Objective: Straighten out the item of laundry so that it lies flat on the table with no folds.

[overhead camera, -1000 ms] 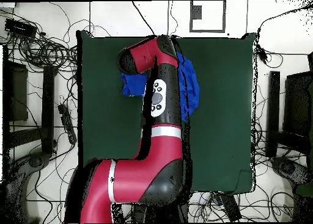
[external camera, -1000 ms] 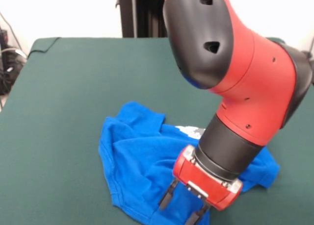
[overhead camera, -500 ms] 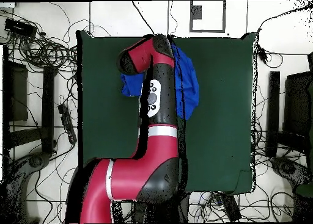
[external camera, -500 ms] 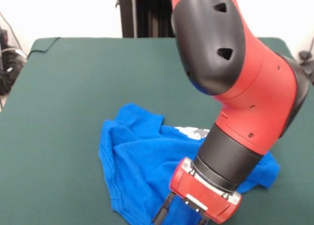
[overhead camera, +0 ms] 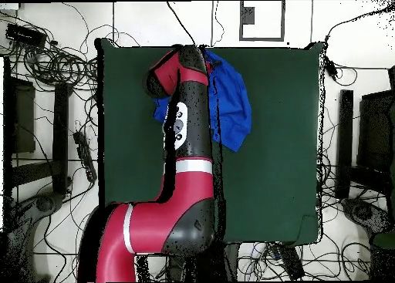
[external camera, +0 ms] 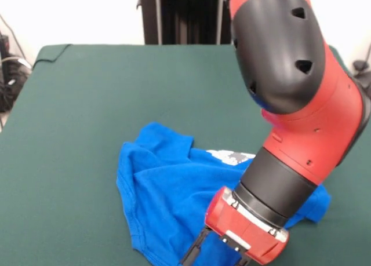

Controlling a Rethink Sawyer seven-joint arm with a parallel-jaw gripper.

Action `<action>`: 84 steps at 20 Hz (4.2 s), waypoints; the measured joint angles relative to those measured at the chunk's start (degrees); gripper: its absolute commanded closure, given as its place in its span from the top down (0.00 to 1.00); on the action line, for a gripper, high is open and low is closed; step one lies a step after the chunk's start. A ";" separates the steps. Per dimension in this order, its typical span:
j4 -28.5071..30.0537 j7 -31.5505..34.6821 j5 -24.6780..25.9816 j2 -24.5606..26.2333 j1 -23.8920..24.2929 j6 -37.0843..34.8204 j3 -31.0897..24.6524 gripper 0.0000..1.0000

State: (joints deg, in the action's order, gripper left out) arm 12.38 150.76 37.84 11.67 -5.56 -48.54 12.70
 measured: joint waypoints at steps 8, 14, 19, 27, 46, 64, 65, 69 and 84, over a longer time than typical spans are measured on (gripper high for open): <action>-3.15 0.00 3.24 2.59 -0.01 2.19 2.75 1.00; -3.70 0.00 2.90 2.88 1.73 2.78 2.88 1.00; -3.92 0.00 1.80 2.88 3.80 3.00 2.78 1.00; -4.79 -2.53 -0.53 3.11 9.61 4.06 2.06 1.00; -4.38 -1.79 17.65 2.93 1.90 20.67 10.71 1.00; 7.69 -3.20 -16.50 -8.31 5.58 -5.21 -3.05 1.00; 7.71 -3.81 -17.19 -8.33 5.83 -6.96 -3.46 1.00; 7.72 -7.30 -20.73 -8.33 6.94 -18.00 -6.05 1.00; 6.54 -9.87 -29.68 -5.65 7.08 -56.33 -14.60 1.00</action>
State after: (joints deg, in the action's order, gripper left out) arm 18.92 140.89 8.16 6.02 1.52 -104.87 -1.90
